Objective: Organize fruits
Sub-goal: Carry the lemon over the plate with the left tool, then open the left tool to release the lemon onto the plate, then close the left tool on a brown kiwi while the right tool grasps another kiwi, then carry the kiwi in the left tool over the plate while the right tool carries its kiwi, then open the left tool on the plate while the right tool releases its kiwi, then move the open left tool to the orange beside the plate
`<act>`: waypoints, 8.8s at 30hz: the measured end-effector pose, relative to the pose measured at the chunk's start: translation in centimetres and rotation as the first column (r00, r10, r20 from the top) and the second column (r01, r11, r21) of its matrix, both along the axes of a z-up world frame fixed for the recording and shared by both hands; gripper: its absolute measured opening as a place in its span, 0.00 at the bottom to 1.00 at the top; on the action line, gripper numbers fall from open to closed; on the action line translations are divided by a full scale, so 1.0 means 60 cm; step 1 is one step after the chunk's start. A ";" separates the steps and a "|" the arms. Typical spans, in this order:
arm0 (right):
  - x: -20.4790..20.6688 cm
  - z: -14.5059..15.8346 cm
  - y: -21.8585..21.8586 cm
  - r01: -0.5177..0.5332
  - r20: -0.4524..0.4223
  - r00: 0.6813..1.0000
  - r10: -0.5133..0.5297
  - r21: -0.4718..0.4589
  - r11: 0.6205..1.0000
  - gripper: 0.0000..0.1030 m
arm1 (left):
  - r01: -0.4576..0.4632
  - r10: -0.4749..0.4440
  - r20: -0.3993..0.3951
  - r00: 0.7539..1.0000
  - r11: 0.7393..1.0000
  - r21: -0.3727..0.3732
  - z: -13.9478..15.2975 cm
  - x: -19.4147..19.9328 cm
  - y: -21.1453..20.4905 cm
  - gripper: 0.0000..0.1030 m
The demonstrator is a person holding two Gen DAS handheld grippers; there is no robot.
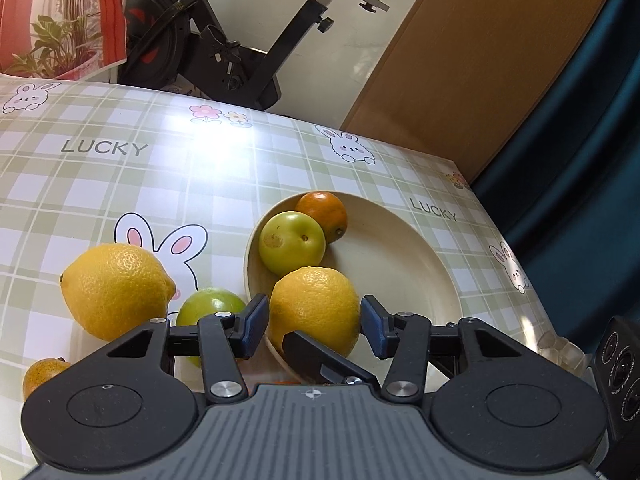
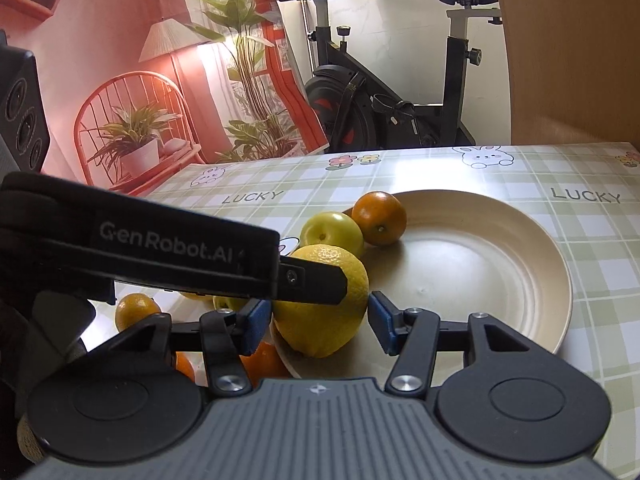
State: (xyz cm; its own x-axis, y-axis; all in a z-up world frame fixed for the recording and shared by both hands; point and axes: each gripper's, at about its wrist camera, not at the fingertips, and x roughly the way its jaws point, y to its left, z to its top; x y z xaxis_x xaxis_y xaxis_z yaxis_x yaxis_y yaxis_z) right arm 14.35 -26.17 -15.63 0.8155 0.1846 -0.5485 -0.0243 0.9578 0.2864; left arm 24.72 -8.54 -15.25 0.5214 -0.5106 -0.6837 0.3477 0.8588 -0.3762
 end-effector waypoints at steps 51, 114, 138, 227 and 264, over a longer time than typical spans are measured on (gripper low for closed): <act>-0.115 0.009 0.103 -0.133 -0.024 0.991 0.130 -0.164 0.978 0.46 | 0.054 -0.054 0.028 0.998 0.999 -0.002 0.015 -0.158 0.073 0.40; -0.160 0.054 0.048 -0.029 0.031 0.999 0.034 -0.145 0.989 0.27 | 0.031 -0.033 0.183 0.982 0.999 0.016 0.078 -0.171 0.047 0.28; -0.034 0.070 -0.062 0.073 0.054 0.997 -0.063 -0.217 0.973 0.27 | 0.134 -0.141 0.092 0.986 0.988 0.073 0.052 0.014 -0.112 0.28; -0.073 0.039 0.045 0.029 0.072 0.997 -0.020 -0.139 0.990 0.30 | -0.029 0.030 0.045 0.999 0.999 -0.028 0.040 -0.073 0.105 0.28; -0.048 -0.020 0.097 -0.130 -0.098 0.988 0.121 -0.094 0.987 0.38 | 0.130 -0.130 -0.049 0.990 0.991 0.016 -0.019 -0.039 0.052 0.35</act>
